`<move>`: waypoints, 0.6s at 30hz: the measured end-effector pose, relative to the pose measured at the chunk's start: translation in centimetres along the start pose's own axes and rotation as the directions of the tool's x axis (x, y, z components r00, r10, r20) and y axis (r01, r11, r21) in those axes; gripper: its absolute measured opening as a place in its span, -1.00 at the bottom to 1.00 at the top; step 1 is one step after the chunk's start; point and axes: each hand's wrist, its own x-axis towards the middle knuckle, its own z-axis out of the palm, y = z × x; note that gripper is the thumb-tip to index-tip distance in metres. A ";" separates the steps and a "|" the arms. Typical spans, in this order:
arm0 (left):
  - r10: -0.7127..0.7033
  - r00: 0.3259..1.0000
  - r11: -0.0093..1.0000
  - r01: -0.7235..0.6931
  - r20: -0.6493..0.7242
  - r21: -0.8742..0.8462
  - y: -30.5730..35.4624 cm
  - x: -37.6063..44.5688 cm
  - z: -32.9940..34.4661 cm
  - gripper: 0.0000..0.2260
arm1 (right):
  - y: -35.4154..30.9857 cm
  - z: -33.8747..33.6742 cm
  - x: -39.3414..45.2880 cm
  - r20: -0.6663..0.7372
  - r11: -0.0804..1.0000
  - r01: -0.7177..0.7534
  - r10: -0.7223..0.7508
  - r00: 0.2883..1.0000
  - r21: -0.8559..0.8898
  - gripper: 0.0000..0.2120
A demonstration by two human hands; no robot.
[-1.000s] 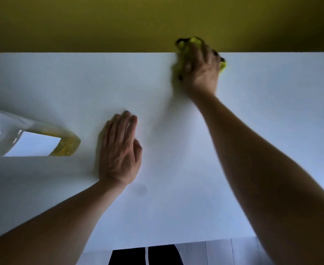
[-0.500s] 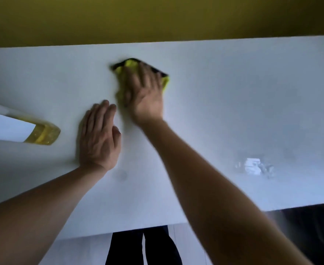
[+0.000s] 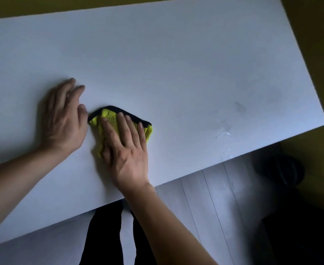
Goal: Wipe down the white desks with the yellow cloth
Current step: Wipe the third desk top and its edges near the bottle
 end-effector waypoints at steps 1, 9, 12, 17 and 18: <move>0.028 0.999 1.000 -0.028 0.017 -0.007 0.7 0.6 0.3 -0.60 | 0.3 -0.3 -0.1 -0.018 1.000 -0.003 0.003 1.000 0.001 -0.48; 0.105 0.989 0.994 -0.105 0.100 -0.008 1.7 1.5 1.0 -0.56 | 11.7 -6.0 0.8 -0.282 0.937 -0.347 0.323 0.903 -0.037 -0.42; 0.098 0.991 0.995 -0.097 0.095 -0.016 1.9 1.5 0.9 -0.57 | 16.1 -9.0 1.3 -0.366 0.855 -0.519 0.483 0.795 0.002 -0.46; 0.076 0.993 0.997 -0.072 0.094 -0.042 1.9 1.6 0.8 -0.58 | 9.9 -5.7 1.7 -0.390 0.839 -0.543 0.506 0.770 0.017 -0.42; 0.070 0.993 0.997 -0.066 0.094 -0.051 1.9 1.7 0.8 -0.58 | 7.0 -4.0 1.0 -0.334 0.889 -0.458 0.434 0.837 0.007 -0.40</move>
